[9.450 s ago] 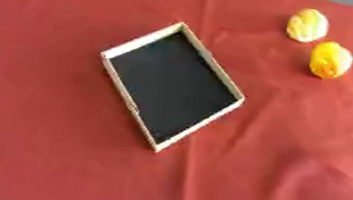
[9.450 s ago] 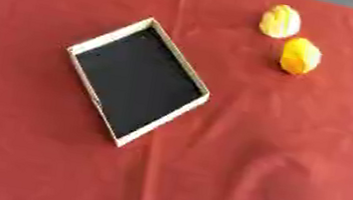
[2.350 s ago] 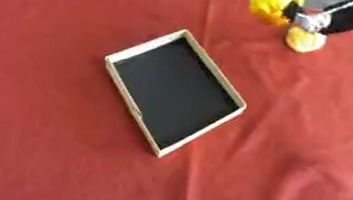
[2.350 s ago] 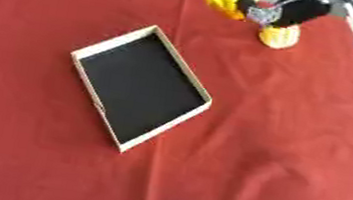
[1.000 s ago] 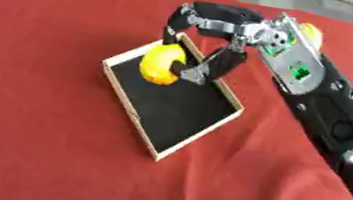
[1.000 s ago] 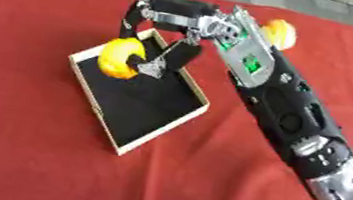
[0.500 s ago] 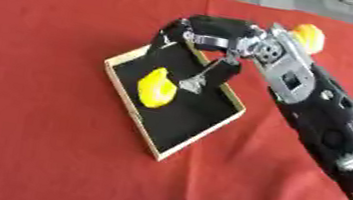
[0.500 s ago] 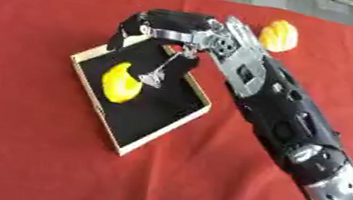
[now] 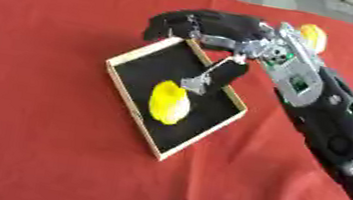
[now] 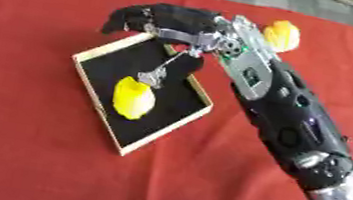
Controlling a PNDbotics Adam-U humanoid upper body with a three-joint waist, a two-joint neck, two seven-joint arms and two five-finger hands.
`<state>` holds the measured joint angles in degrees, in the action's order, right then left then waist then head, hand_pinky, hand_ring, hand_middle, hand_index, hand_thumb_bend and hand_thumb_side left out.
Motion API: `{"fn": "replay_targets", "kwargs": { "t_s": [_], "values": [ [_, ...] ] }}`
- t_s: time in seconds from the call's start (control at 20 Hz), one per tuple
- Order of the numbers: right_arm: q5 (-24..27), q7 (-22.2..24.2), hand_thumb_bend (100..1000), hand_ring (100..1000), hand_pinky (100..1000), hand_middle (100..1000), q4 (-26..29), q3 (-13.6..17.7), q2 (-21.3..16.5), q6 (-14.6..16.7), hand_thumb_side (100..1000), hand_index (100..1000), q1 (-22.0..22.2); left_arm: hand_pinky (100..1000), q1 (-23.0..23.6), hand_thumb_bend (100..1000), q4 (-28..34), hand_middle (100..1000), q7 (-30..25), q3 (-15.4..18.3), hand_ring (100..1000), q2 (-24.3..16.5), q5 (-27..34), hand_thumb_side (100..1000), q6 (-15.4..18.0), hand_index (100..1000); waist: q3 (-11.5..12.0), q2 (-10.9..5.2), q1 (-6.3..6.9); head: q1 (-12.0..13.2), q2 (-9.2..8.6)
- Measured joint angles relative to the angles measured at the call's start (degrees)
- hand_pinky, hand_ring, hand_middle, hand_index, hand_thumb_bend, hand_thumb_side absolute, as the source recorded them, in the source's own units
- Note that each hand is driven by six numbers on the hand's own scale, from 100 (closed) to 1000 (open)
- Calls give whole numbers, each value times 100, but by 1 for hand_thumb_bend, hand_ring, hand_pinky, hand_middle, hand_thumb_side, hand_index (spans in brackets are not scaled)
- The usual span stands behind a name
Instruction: Pick up objects on the table and place them in the box.
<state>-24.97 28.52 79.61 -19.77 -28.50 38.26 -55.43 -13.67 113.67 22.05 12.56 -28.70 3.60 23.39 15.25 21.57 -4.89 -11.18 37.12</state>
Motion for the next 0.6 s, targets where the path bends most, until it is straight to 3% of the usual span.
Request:
{"fn": "replay_targets", "kwargs": {
  "t_s": [0.1, 0.15, 0.2, 0.4, 0.6],
  "values": [
    [134, 2, 100, 1000, 991, 890, 107, 86, -31, -2, 414, 956, -1, 819, 0, 115, 0, 834, 1, 0, 702, 0, 0, 641, -1, 882, -2, 0, 7, 1, 0],
    [222, 8, 100, 1000, 988, 895, 160, 144, -55, -8, 632, 955, -3, 819, 0, 115, 0, 834, 1, 0, 702, 0, 0, 641, -1, 882, -2, 0, 11, 2, 0],
    [318, 21, 100, 1000, 988, 888, 211, 212, -85, -21, 357, 954, -8, 820, 0, 115, 0, 835, 2, 0, 702, 0, 0, 642, -2, 882, -5, 0, 14, 3, 0],
    [768, 138, 100, 1000, 984, 883, 347, 566, -291, -138, 321, 950, -125, 820, 3, 114, 0, 835, 7, 1, 702, 0, 0, 644, -7, 882, -29, 0, 14, 25, 3],
    [1139, 296, 100, 1000, 975, 874, 366, 922, -477, -296, 221, 945, -170, 820, 6, 112, 0, 835, 8, 1, 702, 0, 0, 643, -9, 881, -38, 1, 14, 51, 4]
  ]
}}
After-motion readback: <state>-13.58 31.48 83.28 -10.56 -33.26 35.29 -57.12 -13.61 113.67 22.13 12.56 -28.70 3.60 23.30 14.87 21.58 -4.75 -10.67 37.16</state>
